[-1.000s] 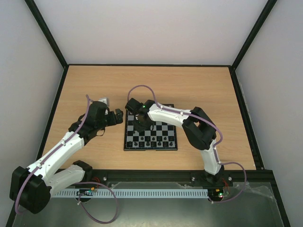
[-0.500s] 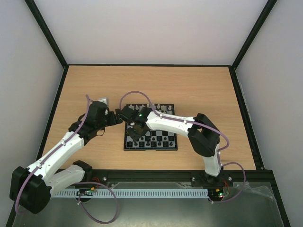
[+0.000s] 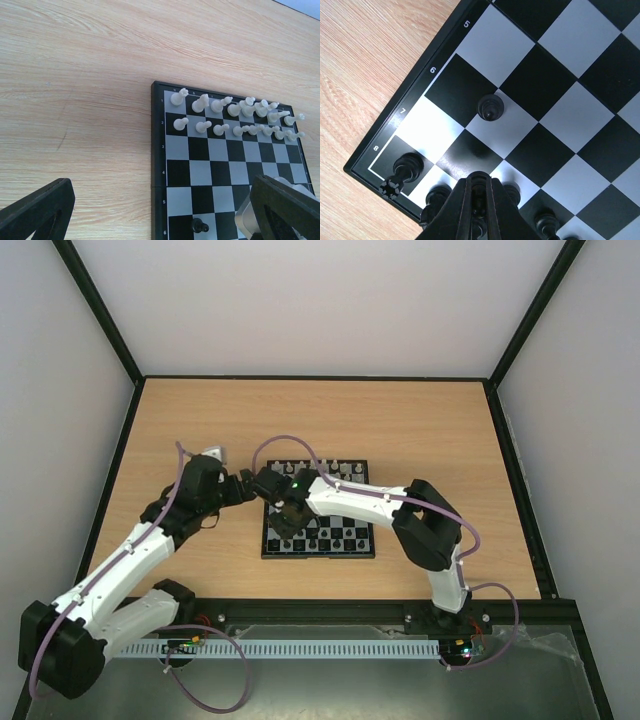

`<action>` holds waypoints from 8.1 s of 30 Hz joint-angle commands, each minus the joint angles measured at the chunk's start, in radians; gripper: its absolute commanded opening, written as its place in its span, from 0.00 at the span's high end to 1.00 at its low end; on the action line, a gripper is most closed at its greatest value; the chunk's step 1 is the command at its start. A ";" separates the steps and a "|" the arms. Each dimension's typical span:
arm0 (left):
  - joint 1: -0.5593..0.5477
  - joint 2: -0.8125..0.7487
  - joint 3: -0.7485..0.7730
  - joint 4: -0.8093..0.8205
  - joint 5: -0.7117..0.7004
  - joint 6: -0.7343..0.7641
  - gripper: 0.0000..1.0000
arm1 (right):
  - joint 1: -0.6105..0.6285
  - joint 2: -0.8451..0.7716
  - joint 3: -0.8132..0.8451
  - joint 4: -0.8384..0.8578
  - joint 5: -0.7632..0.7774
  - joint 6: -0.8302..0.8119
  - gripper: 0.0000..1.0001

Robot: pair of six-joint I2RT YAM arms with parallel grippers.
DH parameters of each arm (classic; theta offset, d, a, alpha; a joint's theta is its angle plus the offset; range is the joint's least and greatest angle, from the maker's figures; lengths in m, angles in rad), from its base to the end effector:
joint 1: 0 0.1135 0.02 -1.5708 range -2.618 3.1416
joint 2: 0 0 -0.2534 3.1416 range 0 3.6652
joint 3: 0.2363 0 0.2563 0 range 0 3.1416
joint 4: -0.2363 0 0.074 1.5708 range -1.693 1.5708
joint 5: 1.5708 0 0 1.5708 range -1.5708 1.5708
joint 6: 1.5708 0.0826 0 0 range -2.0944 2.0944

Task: Set up the chess pieces on the board
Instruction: Place the chess piece on the chessboard, then pick up the chess piece from the chessboard, then place the chess piece on the chessboard, then adjust the chess piece on the chessboard.

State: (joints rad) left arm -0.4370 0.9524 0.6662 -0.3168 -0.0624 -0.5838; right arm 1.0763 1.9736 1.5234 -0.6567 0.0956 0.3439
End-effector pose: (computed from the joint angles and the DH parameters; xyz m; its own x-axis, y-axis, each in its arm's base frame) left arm 0.2359 -0.1045 0.2185 -0.6359 -0.3101 -0.7067 0.0304 0.9049 -0.4245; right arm 0.2156 0.3833 0.1525 -0.6882 -0.5691 -0.4500 -0.6627 0.7456 0.0705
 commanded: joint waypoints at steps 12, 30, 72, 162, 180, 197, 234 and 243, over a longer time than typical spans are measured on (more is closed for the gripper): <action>0.014 -0.028 -0.016 -0.022 -0.021 -0.015 0.01 | 0.011 0.067 -0.034 0.005 -0.043 0.004 0.98; 0.014 -0.027 -0.012 -0.027 -0.023 -0.019 0.01 | 0.012 0.053 -0.033 0.023 -0.032 0.004 0.85; -0.312 0.582 0.280 -0.199 0.039 0.016 0.51 | -0.166 -0.507 -0.386 0.116 -0.009 0.030 0.61; -0.426 0.520 0.226 -0.296 -0.118 -0.134 0.53 | -0.167 -0.514 -0.425 0.134 -0.081 0.027 0.63; -0.443 0.493 0.267 -0.321 -0.117 -0.128 0.62 | -0.167 -0.515 -0.428 0.136 -0.078 0.027 0.62; -0.489 0.567 0.306 -0.315 -0.099 -0.119 0.80 | -0.171 -0.598 -0.433 0.141 0.047 0.056 0.62; -0.503 0.669 0.312 -0.287 -0.092 -0.107 0.86 | -0.178 -0.590 -0.441 0.150 0.009 0.052 0.62; -0.504 0.681 0.314 -0.289 -0.110 -0.107 0.86 | -0.179 -0.587 -0.442 0.150 0.009 0.052 0.62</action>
State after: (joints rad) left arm -0.9329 1.6154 0.9550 -0.5900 -0.1509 -0.6952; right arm 0.9024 1.3762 1.0962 -0.4946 0.1123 0.3931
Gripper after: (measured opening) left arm 0.144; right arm 0.385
